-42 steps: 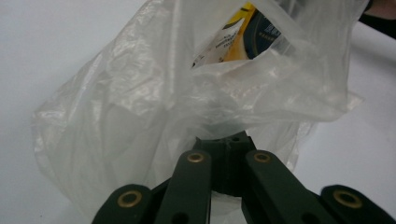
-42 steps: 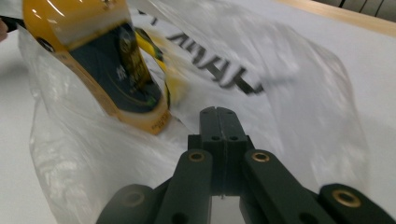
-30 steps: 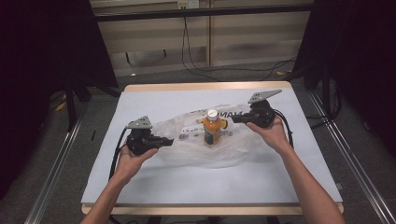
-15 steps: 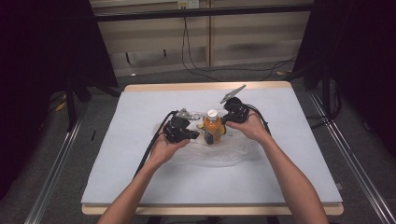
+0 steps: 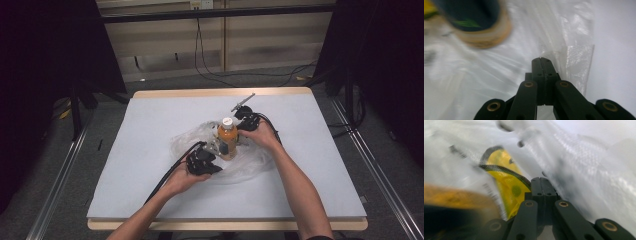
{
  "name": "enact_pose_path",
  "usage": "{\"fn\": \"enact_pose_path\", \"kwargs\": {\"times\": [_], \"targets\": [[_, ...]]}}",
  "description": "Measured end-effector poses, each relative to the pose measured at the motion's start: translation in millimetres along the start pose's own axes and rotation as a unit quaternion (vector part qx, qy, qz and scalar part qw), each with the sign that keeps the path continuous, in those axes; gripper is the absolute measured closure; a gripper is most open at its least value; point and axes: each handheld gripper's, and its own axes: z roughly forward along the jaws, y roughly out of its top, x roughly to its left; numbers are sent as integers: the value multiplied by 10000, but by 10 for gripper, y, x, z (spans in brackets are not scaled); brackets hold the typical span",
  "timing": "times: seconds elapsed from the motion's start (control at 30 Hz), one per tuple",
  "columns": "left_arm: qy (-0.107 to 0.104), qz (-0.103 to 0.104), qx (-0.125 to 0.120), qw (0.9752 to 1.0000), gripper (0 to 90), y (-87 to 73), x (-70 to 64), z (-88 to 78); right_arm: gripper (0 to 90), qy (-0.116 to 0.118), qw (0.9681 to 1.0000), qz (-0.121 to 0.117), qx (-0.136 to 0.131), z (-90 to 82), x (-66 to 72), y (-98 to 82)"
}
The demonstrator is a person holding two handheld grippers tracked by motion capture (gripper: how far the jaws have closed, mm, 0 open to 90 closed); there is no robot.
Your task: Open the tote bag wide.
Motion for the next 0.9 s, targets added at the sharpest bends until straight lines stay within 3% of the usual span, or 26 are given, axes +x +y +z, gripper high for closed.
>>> {"fn": "enact_pose_path", "kwargs": {"times": [0.1, 0.27, 0.37, 0.47, 0.6, 0.63, 0.73, 0.9], "targets": [[-119, 155, 49, 9998, 900, -28, -108, -13, 900, -190, 9997, 168, -76, 21, -91, 47], [-255, 184, -40, 9995, 900, -70, -135, -20, 900, -318, 9986, 365, -225, 47, -187, 81], [-254, 199, 48, 9995, 900, -83, -152, -46, 900, -712, 9956, 497, -344, 57, -275, 110], [-331, 267, 105, 9990, 900, -164, -216, -109, 900, -864, 9938, 611, -340, 54, -344, 134], [-513, 326, 116, 9981, 900, -243, -261, -165, 900, -905, 9944, 485, -244, 60, -349, 168], [-400, 212, -30, 9990, 900, -264, -274, -152, 900, -917, 9942, 503, -254, 64, -359, 176], [-309, 199, -27, 9993, 900, -242, -235, -144, 900, -909, 9938, 573, -289, 69, -363, 177], [-235, -187, -237, 9993, 900, -211, -35, -102, 900, -855, 9947, 453, -343, 97, -270, 168]]}}
